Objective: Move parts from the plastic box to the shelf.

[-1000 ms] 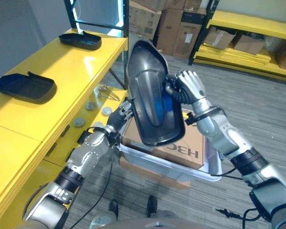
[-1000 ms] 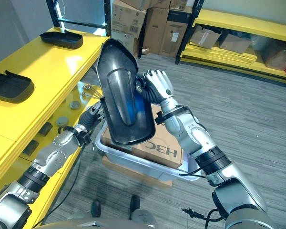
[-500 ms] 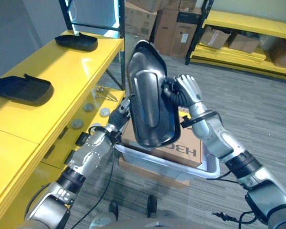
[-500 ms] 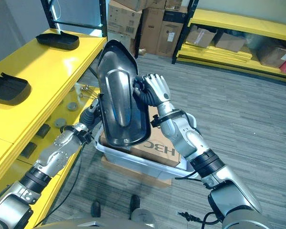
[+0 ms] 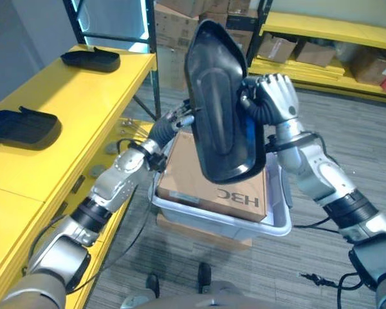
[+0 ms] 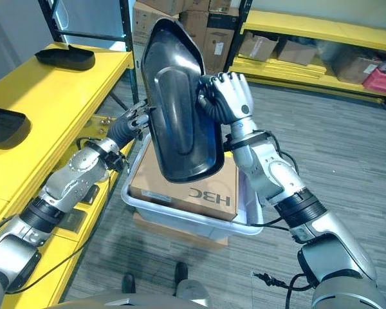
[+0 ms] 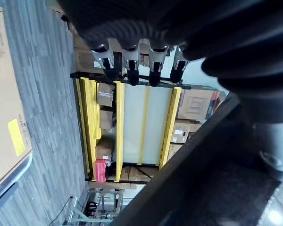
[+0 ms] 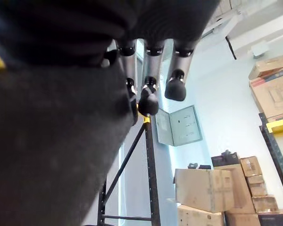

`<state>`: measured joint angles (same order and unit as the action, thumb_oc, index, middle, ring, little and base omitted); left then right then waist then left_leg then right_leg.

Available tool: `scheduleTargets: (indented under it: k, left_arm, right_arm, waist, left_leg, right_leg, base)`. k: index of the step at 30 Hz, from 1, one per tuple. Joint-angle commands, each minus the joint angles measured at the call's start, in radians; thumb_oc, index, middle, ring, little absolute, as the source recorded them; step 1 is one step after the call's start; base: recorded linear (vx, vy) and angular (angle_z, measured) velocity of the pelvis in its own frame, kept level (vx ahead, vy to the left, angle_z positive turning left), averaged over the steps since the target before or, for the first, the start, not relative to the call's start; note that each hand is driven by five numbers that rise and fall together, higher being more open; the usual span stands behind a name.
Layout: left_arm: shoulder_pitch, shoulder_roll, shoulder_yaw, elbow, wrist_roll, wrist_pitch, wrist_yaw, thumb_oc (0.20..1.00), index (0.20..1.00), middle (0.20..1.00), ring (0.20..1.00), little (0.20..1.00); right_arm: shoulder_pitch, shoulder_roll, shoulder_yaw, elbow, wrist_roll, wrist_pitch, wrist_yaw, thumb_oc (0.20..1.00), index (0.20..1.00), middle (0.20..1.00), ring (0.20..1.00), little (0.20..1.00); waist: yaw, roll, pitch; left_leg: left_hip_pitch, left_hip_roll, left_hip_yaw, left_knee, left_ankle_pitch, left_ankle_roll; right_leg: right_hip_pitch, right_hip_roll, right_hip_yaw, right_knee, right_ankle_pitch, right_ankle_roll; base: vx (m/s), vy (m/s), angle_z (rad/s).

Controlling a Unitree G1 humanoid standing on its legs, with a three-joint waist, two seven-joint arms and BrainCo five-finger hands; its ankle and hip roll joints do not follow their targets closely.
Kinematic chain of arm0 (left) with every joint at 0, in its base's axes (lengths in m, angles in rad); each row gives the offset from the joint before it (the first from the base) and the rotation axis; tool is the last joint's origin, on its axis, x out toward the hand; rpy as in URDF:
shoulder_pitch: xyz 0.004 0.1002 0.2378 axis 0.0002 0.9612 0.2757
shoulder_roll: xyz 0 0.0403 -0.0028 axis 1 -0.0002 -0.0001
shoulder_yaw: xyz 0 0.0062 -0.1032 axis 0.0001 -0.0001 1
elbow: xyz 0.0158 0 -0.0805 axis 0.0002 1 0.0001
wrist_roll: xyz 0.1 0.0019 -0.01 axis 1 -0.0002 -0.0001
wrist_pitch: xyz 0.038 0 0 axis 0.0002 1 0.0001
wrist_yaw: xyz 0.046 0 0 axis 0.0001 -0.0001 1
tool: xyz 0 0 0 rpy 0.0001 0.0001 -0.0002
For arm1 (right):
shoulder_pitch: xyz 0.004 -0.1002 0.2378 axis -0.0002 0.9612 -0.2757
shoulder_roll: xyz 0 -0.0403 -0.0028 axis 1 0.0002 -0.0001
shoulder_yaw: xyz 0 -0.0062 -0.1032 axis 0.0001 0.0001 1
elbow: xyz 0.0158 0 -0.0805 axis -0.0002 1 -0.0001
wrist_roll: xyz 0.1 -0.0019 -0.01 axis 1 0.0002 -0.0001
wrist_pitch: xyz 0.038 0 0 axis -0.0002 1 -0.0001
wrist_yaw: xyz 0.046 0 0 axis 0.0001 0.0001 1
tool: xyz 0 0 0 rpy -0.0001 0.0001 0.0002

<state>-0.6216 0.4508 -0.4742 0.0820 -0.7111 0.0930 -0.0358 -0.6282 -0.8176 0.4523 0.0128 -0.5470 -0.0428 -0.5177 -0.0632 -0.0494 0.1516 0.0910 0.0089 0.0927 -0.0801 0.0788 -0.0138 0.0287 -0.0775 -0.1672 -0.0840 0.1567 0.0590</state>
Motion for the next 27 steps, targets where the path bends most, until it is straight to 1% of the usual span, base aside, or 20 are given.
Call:
scheduleTargets:
  k: [1,2,4,5,9,11,13,15,17,21,25,27]
  left_arm:
    - [-0.121,-0.044,-0.040,0.009,-0.025,-0.026,-0.022,1.000,1.000,1.000,1.000,1.000]
    - [-0.127,-0.060,-0.045,0.012,-0.059,-0.017,-0.027,1.000,1.000,1.000,1.000,1.000]
    - [-0.129,-0.072,-0.046,0.014,-0.064,-0.015,-0.030,1.000,1.000,1.000,1.000,1.000]
    - [-0.127,-0.088,-0.050,0.011,-0.068,-0.015,-0.031,1.000,1.000,1.000,1.000,1.000]
    - [-0.120,-0.091,-0.050,-0.004,-0.065,-0.001,-0.031,1.000,1.000,1.000,1.000,1.000]
    - [-0.118,-0.088,-0.056,-0.009,-0.056,0.010,-0.039,1.000,1.000,1.000,1.000,1.000]
    - [-0.121,-0.080,-0.062,-0.010,-0.054,0.001,-0.035,1.000,1.000,1.000,1.000,1.000]
    - [-0.113,-0.074,-0.055,-0.017,-0.082,-0.015,-0.035,1.000,1.000,1.000,1.000,1.000]
    - [-0.111,-0.070,-0.052,-0.024,-0.083,-0.015,-0.024,1.000,1.000,1.000,1.000,1.000]
    - [-0.100,-0.040,-0.031,-0.031,-0.021,-0.033,-0.008,1.000,1.000,1.000,1.000,1.000]
    - [-0.086,-0.005,-0.013,-0.051,0.018,-0.028,-0.004,1.000,1.000,1.000,1.000,1.000]
    - [-0.082,0.011,-0.008,-0.056,0.003,-0.027,-0.012,1.000,1.000,1.000,1.000,1.000]
  right_arm:
    - [-0.126,-0.017,-0.013,-0.056,0.010,-0.037,-0.070,0.200,0.200,0.200,0.200,0.200]
    - [-0.139,-0.014,-0.005,-0.049,0.001,-0.042,-0.064,0.200,0.200,0.200,0.200,0.200]
    - [-0.145,-0.009,0.000,-0.045,-0.011,-0.041,-0.059,0.200,0.200,0.200,0.200,0.200]
    - [-0.151,-0.006,0.010,-0.039,-0.029,-0.027,-0.058,0.200,0.200,0.200,0.200,0.200]
    - [-0.151,-0.004,0.014,-0.023,-0.055,-0.036,-0.066,0.200,0.200,0.200,0.200,0.200]
    - [-0.164,-0.006,0.026,-0.014,-0.082,-0.057,-0.070,0.200,0.200,0.200,0.200,0.200]
    - [-0.173,-0.011,0.035,-0.027,-0.100,-0.041,-0.062,0.200,0.200,0.200,0.200,0.200]
    - [-0.165,-0.020,0.032,-0.026,-0.097,-0.021,-0.069,0.200,0.200,0.200,0.200,0.200]
    - [-0.163,-0.022,0.030,-0.023,-0.099,-0.013,-0.071,0.200,0.200,0.200,0.200,0.200]
    - [-0.150,-0.051,0.009,0.003,-0.110,0.006,-0.083,0.200,0.200,0.200,0.200,0.200]
    - [-0.128,-0.079,-0.018,0.016,-0.118,0.001,-0.093,0.200,0.200,0.200,0.200,0.200]
    - [-0.120,-0.093,-0.029,0.017,-0.116,-0.002,-0.096,0.200,0.200,0.200,0.200,0.200]
  waist:
    - [0.022,0.005,-0.034]
    - [0.021,0.005,-0.036]
    - [0.020,0.006,-0.037]
    - [0.019,0.006,-0.038]
    - [0.021,0.007,-0.042]
    - [0.025,0.008,-0.042]
    - [0.027,0.009,-0.041]
    - [0.028,0.009,-0.042]
    - [0.028,0.009,-0.043]
    - [0.029,0.008,-0.041]
    - [0.032,0.008,-0.041]
    - [0.033,0.007,-0.041]
  left_leg:
    - [0.012,0.008,0.019,-0.007,-0.108,0.001]
    - [0.013,0.007,0.018,-0.007,-0.108,0.002]
    - [0.013,0.007,0.019,-0.007,-0.108,0.002]
    - [0.014,0.007,0.017,-0.007,-0.109,0.002]
    - [0.013,0.008,0.014,-0.007,-0.109,0.001]
    - [0.011,0.006,0.010,-0.007,-0.109,0.002]
    - [0.010,0.004,0.007,-0.007,-0.110,0.003]
    - [0.011,0.004,0.004,-0.007,-0.111,0.003]
    - [0.011,0.004,0.003,-0.007,-0.111,0.003]
    - [0.010,0.003,-0.001,-0.007,-0.110,0.003]
    - [0.010,0.002,-0.004,-0.007,-0.111,0.004]
    - [0.009,0.001,-0.005,-0.007,-0.111,0.003]
  right_leg:
    - [0.088,-0.011,-0.021,-0.003,-0.125,0.062]
    - [0.089,-0.011,-0.020,-0.003,-0.126,0.061]
    - [0.089,-0.010,-0.020,-0.003,-0.126,0.060]
    - [0.090,-0.010,-0.017,-0.003,-0.129,0.058]
    - [0.090,-0.009,-0.017,-0.003,-0.130,0.058]
    - [0.090,-0.009,-0.018,-0.003,-0.133,0.056]
    - [0.091,-0.009,-0.017,-0.003,-0.134,0.055]
    - [0.092,-0.009,-0.016,-0.003,-0.135,0.054]
    - [0.092,-0.009,-0.016,-0.003,-0.135,0.054]
    - [0.092,-0.007,-0.014,-0.003,-0.136,0.053]
    - [0.093,-0.007,-0.015,-0.003,-0.138,0.053]
    - [0.094,-0.008,-0.016,-0.003,-0.138,0.054]
  base:
    - [0.02,0.002,-0.04]
    - [0.01,0.000,-0.04]
    - [0.00,0.000,0.00]
    - [0.00,0.000,0.00]
    - [0.00,0.000,0.00]
    - [0.00,0.000,0.00]
    - [0.00,0.000,0.00]
    - [0.00,0.000,0.00]
    - [0.00,0.000,0.00]
    - [0.00,0.000,0.00]
    - [0.00,0.000,0.00]
    - [0.00,0.000,0.00]
